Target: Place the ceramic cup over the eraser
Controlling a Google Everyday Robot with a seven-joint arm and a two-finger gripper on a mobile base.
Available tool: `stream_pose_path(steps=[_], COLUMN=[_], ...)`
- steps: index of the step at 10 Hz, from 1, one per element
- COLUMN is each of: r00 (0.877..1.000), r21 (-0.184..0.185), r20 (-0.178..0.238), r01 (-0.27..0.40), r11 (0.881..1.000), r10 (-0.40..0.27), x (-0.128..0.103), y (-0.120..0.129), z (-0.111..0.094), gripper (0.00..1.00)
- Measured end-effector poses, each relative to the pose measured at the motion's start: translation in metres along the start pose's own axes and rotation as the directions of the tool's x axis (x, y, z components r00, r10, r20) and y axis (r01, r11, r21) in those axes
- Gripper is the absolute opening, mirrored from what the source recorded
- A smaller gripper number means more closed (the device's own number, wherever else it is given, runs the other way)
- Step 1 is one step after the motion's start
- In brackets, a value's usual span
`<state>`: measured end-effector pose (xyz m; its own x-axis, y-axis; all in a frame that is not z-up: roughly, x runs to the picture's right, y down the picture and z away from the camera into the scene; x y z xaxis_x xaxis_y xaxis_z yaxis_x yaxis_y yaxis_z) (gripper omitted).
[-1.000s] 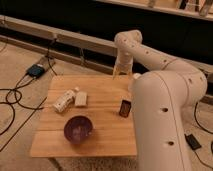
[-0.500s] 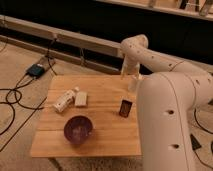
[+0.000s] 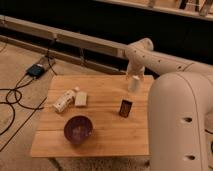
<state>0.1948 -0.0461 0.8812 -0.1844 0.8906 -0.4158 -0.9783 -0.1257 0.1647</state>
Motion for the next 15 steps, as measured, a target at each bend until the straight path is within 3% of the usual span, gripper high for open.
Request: stream_pose_path(steps=[7,10,15], r00=[1.0,1.0,0.999], r21=[0.024,0.038,0.023], r20=[0.021,0.01,-0.028], r01=[0.01,0.018,0.024], r11=[1.0,0.999,0.999], r10=[-0.011,-0.019,-0.024], x=[-0.013,-0.022,-0.034], y=[-0.002,-0.003,-0.003], z=[0.01,0.014,0.03], gripper=[0.65,0.65,0.65])
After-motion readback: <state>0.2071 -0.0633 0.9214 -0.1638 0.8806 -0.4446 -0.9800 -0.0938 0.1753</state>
